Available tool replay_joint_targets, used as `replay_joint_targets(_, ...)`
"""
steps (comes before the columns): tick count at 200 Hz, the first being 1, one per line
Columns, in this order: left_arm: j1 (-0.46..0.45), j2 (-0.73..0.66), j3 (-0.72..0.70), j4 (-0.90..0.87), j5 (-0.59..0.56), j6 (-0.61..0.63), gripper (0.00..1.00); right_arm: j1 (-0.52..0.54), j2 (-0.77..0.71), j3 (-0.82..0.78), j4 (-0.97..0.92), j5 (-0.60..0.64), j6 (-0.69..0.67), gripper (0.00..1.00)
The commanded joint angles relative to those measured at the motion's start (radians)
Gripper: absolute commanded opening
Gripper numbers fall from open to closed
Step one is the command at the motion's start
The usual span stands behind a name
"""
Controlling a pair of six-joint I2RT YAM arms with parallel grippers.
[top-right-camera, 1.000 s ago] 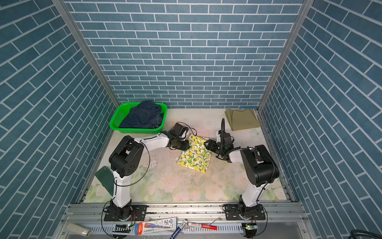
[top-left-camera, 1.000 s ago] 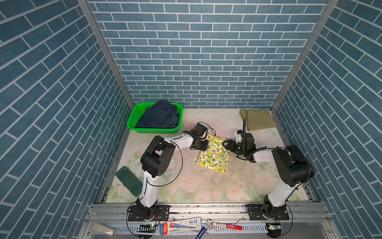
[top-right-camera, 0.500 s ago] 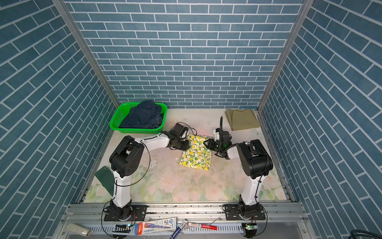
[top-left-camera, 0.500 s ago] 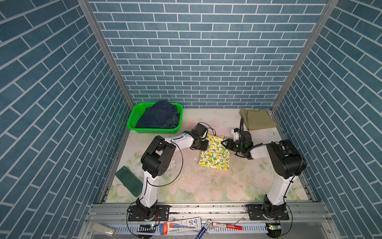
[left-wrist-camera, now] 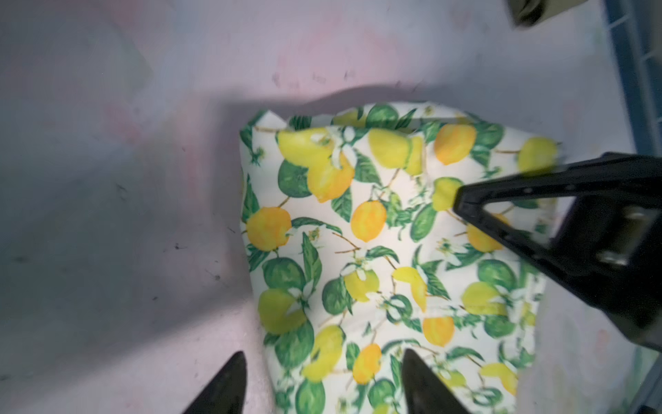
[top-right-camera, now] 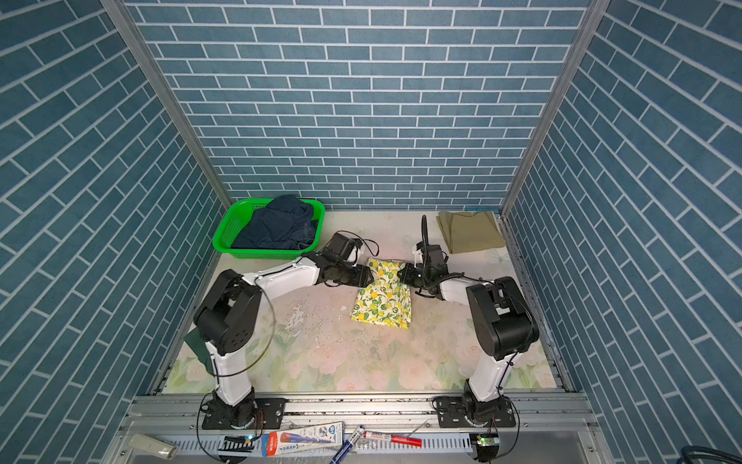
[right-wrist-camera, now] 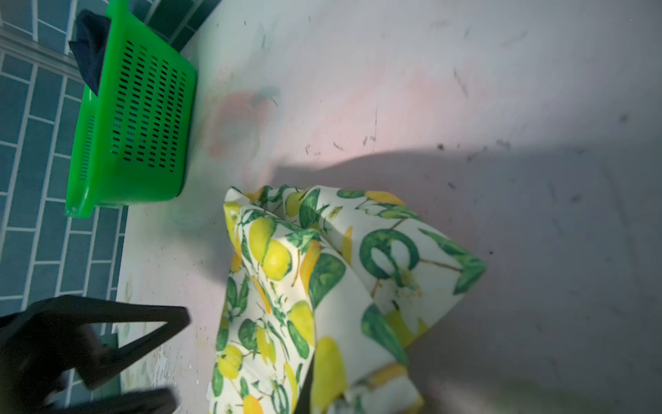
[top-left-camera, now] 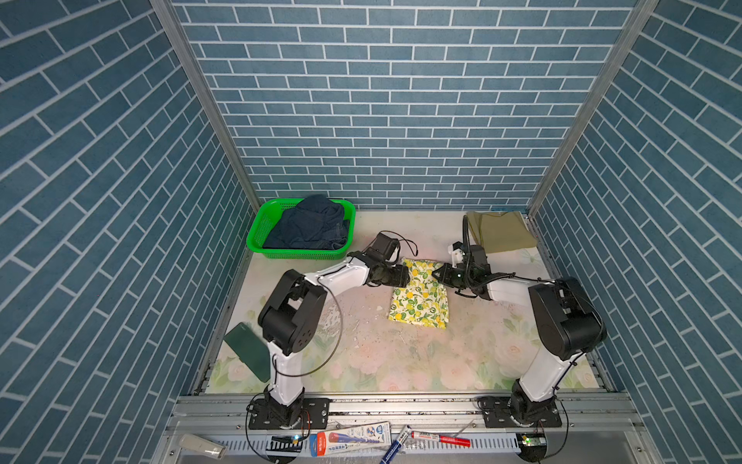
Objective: Fold and stack skirts
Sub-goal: Pick up the skirt from the center of the table, then place the skirt on the skirt.
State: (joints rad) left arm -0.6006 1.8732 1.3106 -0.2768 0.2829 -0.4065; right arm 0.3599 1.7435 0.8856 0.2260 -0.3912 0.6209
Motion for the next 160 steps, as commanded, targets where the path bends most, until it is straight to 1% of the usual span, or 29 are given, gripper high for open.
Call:
replay_joint_targets(1,0.037,-0.151,-0.055,0.073,0.012,-0.068,0.85,0.002,-0.091,0.079,-0.102,0.145,-0.044,0.00)
replay_joint_targets(20,0.061,-0.240,-0.113,0.091,0.019,-0.108,0.90,0.001,-0.120,0.136,-0.153,0.232,-0.069,0.00)
replay_joint_targets(42,0.089,-0.318,-0.141,0.057,0.032,-0.130,0.90,-0.008,-0.122,0.219,-0.206,0.298,-0.092,0.00)
replay_joint_targets(53,0.094,-0.349,-0.149,0.033,0.030,-0.122,0.90,-0.015,-0.107,0.273,-0.235,0.356,-0.099,0.00)
replay_joint_targets(73,0.096,-0.388,-0.155,-0.012,0.034,-0.098,0.90,-0.038,-0.063,0.364,-0.268,0.392,-0.110,0.00)
replay_joint_targets(89,0.096,-0.417,-0.180,-0.007,0.035,-0.095,0.90,-0.059,-0.029,0.428,-0.275,0.410,-0.116,0.00)
replay_joint_targets(112,0.096,-0.431,-0.225,0.025,0.043,-0.101,0.90,-0.099,0.020,0.510,-0.275,0.429,-0.116,0.00)
replay_joint_targets(143,0.095,-0.416,-0.246,0.055,0.056,-0.103,0.89,-0.153,0.095,0.630,-0.255,0.465,-0.104,0.00)
replay_joint_targets(160,0.096,-0.401,-0.244,0.067,0.067,-0.109,0.88,-0.184,0.147,0.708,-0.246,0.476,-0.074,0.00)
